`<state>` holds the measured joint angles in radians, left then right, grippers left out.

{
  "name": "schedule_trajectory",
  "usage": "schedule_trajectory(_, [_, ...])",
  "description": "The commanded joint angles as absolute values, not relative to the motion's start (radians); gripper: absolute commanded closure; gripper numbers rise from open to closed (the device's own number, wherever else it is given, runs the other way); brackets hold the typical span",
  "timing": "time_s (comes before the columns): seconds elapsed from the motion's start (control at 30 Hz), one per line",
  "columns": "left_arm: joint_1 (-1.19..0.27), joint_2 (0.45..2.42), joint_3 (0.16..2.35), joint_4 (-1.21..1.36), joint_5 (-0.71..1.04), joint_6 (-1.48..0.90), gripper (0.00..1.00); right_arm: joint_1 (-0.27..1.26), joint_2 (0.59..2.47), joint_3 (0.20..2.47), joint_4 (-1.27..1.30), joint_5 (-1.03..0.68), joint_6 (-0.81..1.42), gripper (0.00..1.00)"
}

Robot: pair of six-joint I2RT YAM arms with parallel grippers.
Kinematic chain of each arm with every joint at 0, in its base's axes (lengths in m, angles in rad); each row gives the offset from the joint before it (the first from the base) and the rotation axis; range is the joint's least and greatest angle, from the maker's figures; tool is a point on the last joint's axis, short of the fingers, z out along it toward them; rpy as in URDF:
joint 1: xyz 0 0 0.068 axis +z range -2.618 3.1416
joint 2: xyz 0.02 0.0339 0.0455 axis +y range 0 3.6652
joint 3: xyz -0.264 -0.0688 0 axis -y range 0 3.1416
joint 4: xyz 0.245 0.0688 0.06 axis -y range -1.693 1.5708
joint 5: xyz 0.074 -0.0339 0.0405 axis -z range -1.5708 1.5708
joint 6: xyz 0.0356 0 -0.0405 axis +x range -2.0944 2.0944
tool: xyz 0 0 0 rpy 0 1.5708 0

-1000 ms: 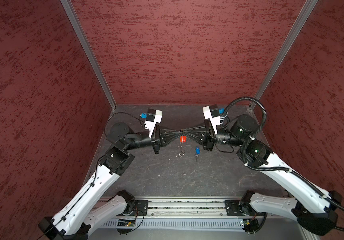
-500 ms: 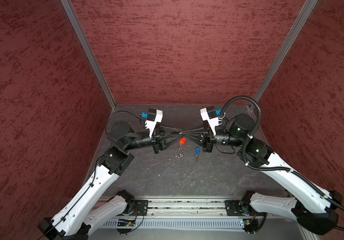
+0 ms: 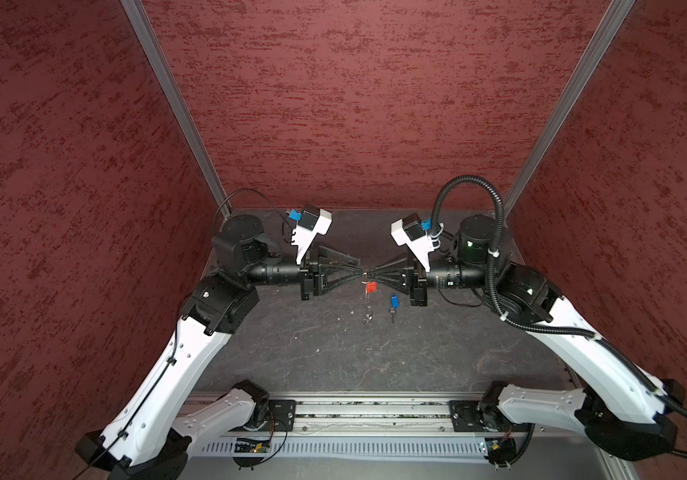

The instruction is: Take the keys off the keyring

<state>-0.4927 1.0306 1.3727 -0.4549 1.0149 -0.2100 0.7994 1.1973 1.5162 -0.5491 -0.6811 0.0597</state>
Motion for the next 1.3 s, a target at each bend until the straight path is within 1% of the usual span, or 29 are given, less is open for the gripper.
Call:
schedule_trajectory(0.0, [-0.495,1.049,1.416,-0.602,1.044,-0.14,0.67,0.792,1.203,1.563,-0.618,-0.692,-0.006,1.0])
schedule_trajectory(0.27, [-0.525,1.082,1.466,-0.723,0.982,-0.068,0.71,0.788,1.226,1.61,-0.658,-0.684,-0.023,1.0])
schedule_trajectory(0.37, [-0.537,1.096,1.479,-0.74,0.976,-0.056,0.77,0.788,1.236,1.621,-0.666,-0.689,-0.024,1.0])
schedule_trajectory(0.7, [-0.551,1.108,1.496,-0.75,0.959,-0.037,0.91,0.787,1.251,1.634,-0.676,-0.675,-0.026,1.0])
schedule_trajectory(0.87, [-0.565,1.108,1.495,-0.744,0.931,-0.028,1.0,0.787,1.262,1.644,-0.673,-0.68,-0.018,1.0])
schedule_trajectory(1.03, [-0.58,1.084,1.456,-0.668,0.884,-0.036,1.0,0.788,1.265,1.648,-0.642,-0.669,0.004,1.0])
schedule_trajectory(1.07, [-0.58,1.073,1.443,-0.645,0.878,-0.037,1.0,0.788,1.258,1.641,-0.629,-0.66,0.005,0.95])
schedule_trajectory(1.17, [-0.575,1.039,1.394,-0.558,0.872,-0.052,1.0,0.788,1.219,1.587,-0.561,-0.613,0.019,0.67])
schedule_trajectory(1.2, [-0.572,1.026,1.376,-0.526,0.872,-0.061,1.0,0.788,1.202,1.56,-0.53,-0.599,0.026,0.62])
schedule_trajectory(1.27, [-0.569,1.009,1.349,-0.47,0.88,-0.077,1.0,0.788,1.167,1.502,-0.46,-0.589,0.041,0.55])
